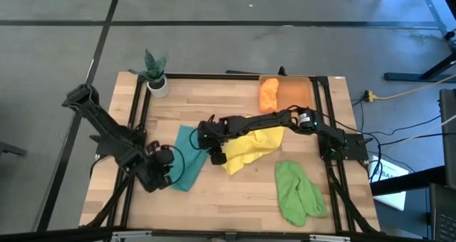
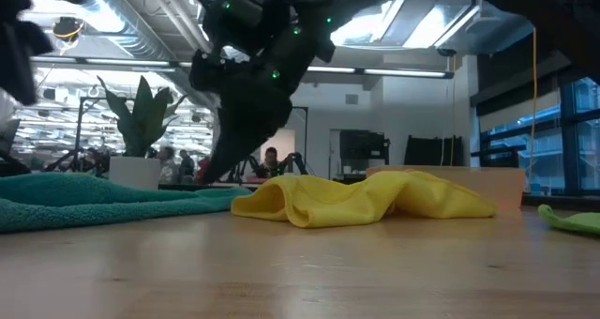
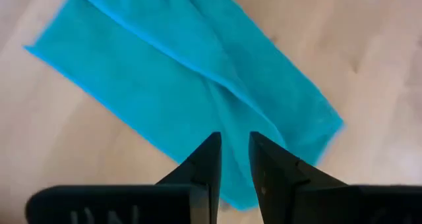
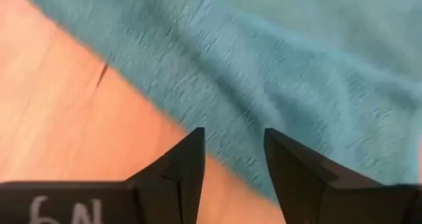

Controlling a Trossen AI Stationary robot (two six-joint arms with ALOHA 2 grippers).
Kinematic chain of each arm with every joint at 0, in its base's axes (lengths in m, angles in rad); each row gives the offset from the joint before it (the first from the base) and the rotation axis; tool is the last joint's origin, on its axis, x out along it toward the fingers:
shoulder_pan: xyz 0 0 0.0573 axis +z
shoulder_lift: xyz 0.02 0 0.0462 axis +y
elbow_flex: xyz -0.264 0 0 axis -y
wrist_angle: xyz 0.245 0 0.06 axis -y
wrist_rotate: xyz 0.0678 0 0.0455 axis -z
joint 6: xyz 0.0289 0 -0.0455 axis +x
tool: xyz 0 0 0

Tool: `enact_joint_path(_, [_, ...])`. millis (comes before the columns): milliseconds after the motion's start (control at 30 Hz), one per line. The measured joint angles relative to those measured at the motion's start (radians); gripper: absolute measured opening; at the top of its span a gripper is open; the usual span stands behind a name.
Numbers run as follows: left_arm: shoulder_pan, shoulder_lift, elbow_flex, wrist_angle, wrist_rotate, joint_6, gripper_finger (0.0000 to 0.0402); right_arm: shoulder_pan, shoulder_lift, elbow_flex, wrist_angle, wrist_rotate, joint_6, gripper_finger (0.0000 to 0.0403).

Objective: Roll microfiber towels into tight, uniform cylinder then place into a basket
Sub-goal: Roll the blue microfiber towel

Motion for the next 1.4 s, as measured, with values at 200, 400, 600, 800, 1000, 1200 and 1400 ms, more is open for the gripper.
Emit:
enact_joint_path(200, [0.153, 0.0, 0.0, -0.018, -0.002, 0.156, 0.0069, 0.003, -0.065, 0.002, -0.102, 0.029, -0.02, 0.0157])
enact_joint_path(400, [0.322, 0.001, 0.0, -0.004, -0.002, 0.324, 0.0069, 0.009, -0.156, 0.002, -0.226, 0.138, -0.022, 0.0157])
enact_joint_path(600, [0.518, 0.004, -0.001, 0.09, 0.079, 0.545, 0.0069, 0.01, -0.271, 0.003, -0.337, 0.139, 0.006, 0.0157])
enact_joint_path(800, [0.711, 0.005, -0.094, 0.352, 0.254, 0.763, 0.0069, 0.021, -0.356, 0.004, -0.427, 0.144, 0.058, 0.0157])
enact_joint_path(1000, [0.847, 0.006, -0.203, 0.498, 0.293, 0.851, 0.0069, 0.046, -0.404, 0.004, -0.492, 0.224, 0.103, 0.0157])
enact_joint_path(1200, [0.897, 0.005, -0.285, 0.555, 0.296, 1.189, 0.0069, 0.056, -0.413, 0.004, -0.513, 0.272, 0.112, 0.0157])
enact_joint_path(1400, [0.897, 0.005, -0.344, 0.694, 0.299, 1.225, 0.0069, 0.058, -0.413, 0.004, -0.544, 0.328, 0.109, 0.0157])
